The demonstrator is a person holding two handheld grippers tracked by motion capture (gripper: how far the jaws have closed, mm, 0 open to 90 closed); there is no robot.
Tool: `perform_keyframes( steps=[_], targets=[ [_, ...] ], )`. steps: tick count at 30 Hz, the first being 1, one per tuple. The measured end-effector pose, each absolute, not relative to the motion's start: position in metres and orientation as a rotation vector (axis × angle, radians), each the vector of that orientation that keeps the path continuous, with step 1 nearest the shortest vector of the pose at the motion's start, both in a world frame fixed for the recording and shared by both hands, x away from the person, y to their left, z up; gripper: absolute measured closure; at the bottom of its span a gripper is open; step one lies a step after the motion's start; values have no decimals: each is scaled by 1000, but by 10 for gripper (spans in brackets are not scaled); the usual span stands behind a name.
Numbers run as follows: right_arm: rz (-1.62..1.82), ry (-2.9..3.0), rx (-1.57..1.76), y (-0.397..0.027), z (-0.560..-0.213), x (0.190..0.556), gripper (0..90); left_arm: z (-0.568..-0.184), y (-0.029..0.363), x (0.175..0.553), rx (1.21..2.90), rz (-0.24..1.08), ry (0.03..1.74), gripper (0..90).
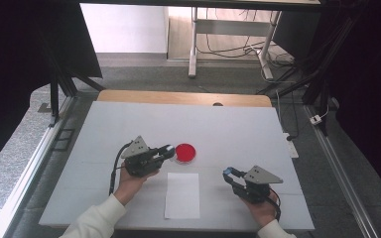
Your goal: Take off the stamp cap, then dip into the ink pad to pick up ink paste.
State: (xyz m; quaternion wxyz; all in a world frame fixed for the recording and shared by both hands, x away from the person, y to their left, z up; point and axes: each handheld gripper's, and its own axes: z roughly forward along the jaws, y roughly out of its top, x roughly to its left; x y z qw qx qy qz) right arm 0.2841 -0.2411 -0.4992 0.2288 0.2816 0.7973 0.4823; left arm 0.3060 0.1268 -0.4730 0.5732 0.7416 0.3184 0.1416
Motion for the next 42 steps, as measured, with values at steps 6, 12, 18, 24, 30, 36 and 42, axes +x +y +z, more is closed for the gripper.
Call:
perform_keyframes(
  steps=[6,12,18,24,30,36,42],
  targets=[
    [1330,2187,786,-242,-498,285,665,-472,124,311,1746,326,748,755],
    [1325,2186,783,-242,-498,286,665,-471,120,316,1763,332,744,755],
    [1322,2183,783,-242,-497,286,665,-472,117,322,1780,334,742,755],
    [1307,2186,774,-242,-498,285,665,-474,114,326,1794,336,741,755],
    [1301,2180,780,-243,-497,285,665,-479,112,335,1818,340,757,755],
    [1296,2178,778,-242,-497,285,665,-486,108,347,1841,343,771,755],
    [1291,2177,778,-243,-497,285,665,-493,100,359,1859,344,778,755]
  ],
)
